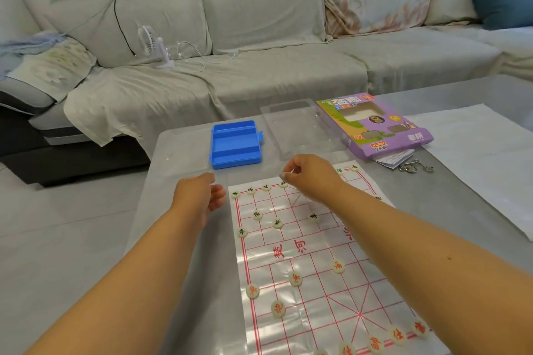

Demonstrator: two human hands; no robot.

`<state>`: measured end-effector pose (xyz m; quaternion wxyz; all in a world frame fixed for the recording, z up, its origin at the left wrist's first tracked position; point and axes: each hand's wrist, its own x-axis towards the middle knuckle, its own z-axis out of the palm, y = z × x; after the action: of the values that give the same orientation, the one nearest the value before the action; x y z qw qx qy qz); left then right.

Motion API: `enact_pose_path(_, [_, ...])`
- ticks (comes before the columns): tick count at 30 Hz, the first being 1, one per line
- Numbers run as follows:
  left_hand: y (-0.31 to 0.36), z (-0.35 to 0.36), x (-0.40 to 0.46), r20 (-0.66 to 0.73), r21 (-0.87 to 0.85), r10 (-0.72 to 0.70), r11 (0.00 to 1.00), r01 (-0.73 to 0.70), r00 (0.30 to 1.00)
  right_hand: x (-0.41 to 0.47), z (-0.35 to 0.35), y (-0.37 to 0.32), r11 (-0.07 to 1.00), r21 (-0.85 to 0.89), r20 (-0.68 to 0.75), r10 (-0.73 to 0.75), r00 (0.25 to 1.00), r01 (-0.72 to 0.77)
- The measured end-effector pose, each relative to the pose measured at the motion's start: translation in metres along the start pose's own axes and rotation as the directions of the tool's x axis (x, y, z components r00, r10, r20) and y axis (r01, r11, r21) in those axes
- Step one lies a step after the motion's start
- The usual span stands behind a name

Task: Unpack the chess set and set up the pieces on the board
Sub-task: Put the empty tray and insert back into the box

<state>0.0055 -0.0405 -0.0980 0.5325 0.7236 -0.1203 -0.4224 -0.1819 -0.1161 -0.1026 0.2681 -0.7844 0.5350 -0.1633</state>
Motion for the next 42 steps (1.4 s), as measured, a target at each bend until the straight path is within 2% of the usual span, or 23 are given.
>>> enact_pose_path(5, [0.009, 0.007, 0.031, 0.029, -0.18, -0.126, 0.975, 0.129, 0.992, 0.055, 0.03, -0.018, 0.999, -0.019, 0.021, -0.034, 0.999, 0.035])
enact_pose_path(11, [0.021, 0.007, 0.059, 0.035, -0.292, -0.21, 0.933, 0.211, 0.977, 0.104, 0.059, -0.021, 0.972, -0.229, 0.116, -0.027, 0.993, 0.054])
enact_pose_path(14, [0.022, 0.007, 0.067, 0.064, -0.359, -0.223, 0.904, 0.231, 0.973, 0.113, 0.066, -0.023, 0.96, -0.272, 0.076, -0.042, 0.996, 0.061])
enact_pose_path(16, [0.021, 0.007, 0.071, 0.07, -0.398, -0.232, 0.885, 0.241, 0.97, 0.114, 0.066, -0.023, 0.984, -0.171, 0.021, -0.047, 0.999, 0.05])
enact_pose_path(20, [0.021, 0.009, 0.069, 0.093, -0.506, -0.226, 0.828, 0.242, 0.97, 0.104, 0.059, -0.021, 0.974, 0.223, -0.028, -0.022, 0.999, 0.028])
enact_pose_path(22, [0.019, 0.01, 0.065, 0.083, -0.554, -0.223, 0.8, 0.231, 0.971, 0.096, 0.055, -0.02, 0.895, 0.445, 0.001, 0.038, 0.999, -0.035])
enact_pose_path(26, [0.013, 0.01, 0.059, 0.074, -0.555, -0.198, 0.806, 0.205, 0.977, 0.084, 0.049, -0.02, 0.73, 0.661, 0.029, 0.206, 0.978, -0.173])
enact_pose_path(30, [0.009, 0.01, 0.053, 0.04, -0.517, -0.095, 0.85, 0.102, 0.995, 0.072, 0.041, -0.029, 0.451, 0.857, 0.113, 0.31, 0.944, -0.251])
enact_pose_path(31, [0.009, 0.01, 0.051, 0.033, -0.52, -0.062, 0.851, 0.07, 0.998, 0.07, 0.039, -0.032, 0.39, 0.886, 0.131, 0.306, 0.943, -0.25])
enact_pose_path(33, [0.009, 0.009, 0.048, 0.021, -0.555, -0.009, 0.832, 0.02, 1.0, 0.065, 0.034, -0.036, 0.336, 0.911, 0.139, 0.296, 0.945, -0.239])
enact_pose_path(38, [0.015, 0.0, 0.045, 0.055, -0.683, 0.148, 0.727, -0.071, 0.988, 0.059, 0.027, -0.041, 0.369, 0.897, 0.136, 0.292, 0.947, -0.243])
enact_pose_path(42, [0.02, -0.004, 0.043, 0.147, -0.732, 0.165, 0.681, -0.005, 0.975, 0.053, 0.027, -0.041, 0.392, 0.887, 0.138, 0.281, 0.95, -0.245])
